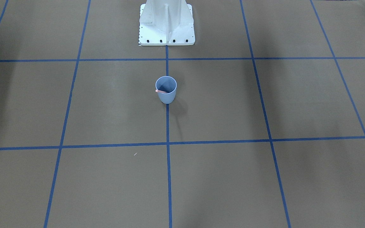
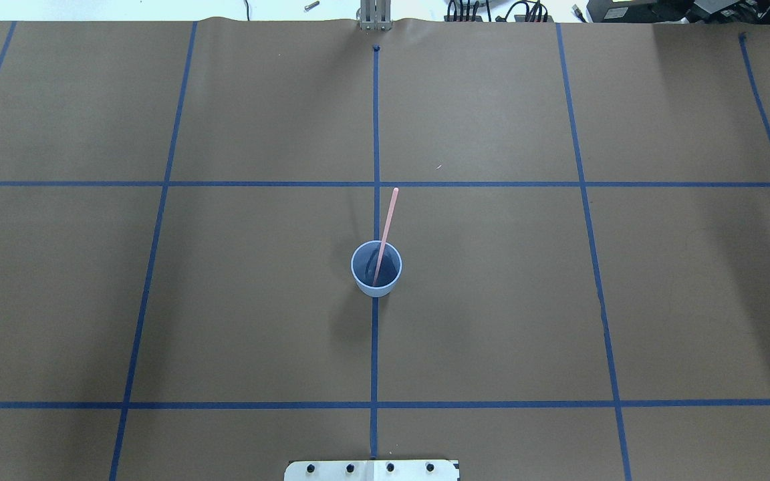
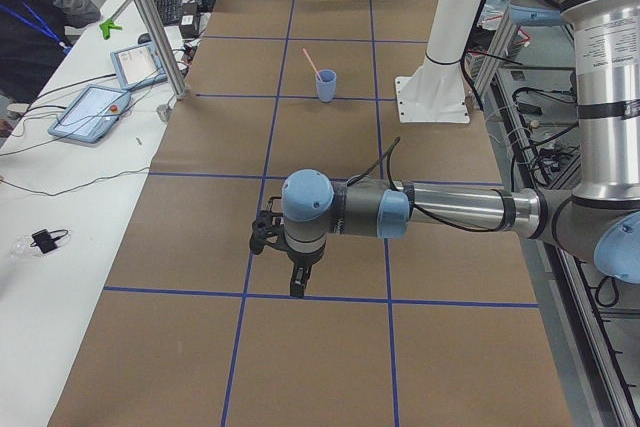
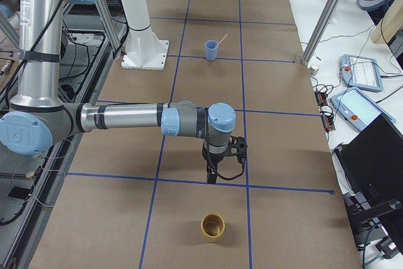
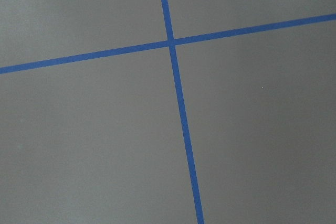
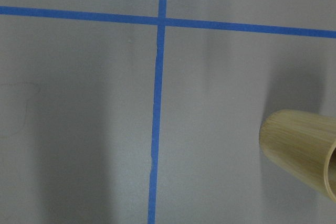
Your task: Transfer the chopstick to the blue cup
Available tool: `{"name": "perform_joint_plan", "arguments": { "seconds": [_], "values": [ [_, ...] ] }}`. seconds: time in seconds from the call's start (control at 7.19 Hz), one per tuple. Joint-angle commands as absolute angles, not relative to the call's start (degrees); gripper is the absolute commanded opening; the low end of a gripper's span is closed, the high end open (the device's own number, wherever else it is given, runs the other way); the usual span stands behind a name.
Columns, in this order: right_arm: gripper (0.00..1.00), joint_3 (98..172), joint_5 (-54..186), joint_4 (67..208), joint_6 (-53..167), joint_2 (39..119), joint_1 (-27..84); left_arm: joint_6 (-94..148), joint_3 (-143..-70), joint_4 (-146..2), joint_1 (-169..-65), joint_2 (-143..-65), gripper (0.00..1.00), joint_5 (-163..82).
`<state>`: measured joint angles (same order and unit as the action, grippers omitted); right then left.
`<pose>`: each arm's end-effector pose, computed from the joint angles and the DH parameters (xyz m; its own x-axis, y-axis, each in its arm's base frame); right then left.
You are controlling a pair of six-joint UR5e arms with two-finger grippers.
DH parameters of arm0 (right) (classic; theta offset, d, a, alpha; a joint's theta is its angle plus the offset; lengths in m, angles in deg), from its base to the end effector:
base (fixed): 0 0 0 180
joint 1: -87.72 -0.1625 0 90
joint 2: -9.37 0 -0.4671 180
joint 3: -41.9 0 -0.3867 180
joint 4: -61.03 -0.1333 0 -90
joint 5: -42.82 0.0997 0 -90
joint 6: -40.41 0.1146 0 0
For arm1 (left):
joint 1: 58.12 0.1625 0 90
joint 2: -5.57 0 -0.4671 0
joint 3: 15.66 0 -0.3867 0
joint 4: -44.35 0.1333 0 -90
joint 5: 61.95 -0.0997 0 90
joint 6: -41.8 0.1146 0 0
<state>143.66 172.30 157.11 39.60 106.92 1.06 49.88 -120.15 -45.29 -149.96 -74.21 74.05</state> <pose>0.0358 -0.4239 0.6888 0.7708 -0.0384 0.6359 0.0691 0.9973 -0.0236 -0.0639 -0.4058 0.6660 0.6935 0.1666 -0.7010 -0.0661 0.9835 0.1684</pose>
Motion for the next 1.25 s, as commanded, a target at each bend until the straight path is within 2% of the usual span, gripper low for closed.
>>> {"name": "perform_joint_plan", "arguments": {
  "seconds": [0.0, 1.11],
  "values": [
    [1.00, 143.94, 172.98, 157.01, 39.53, 107.71, 1.06, 49.88, -120.24, -45.13, -149.96, -74.06, 0.99, 74.02],
    [1.00, 143.68, 173.07, 157.01, 39.36, 107.72, 1.15, 49.88, -121.04, -45.13, -149.88, -73.36, 0.99, 73.93]
  ]
}}
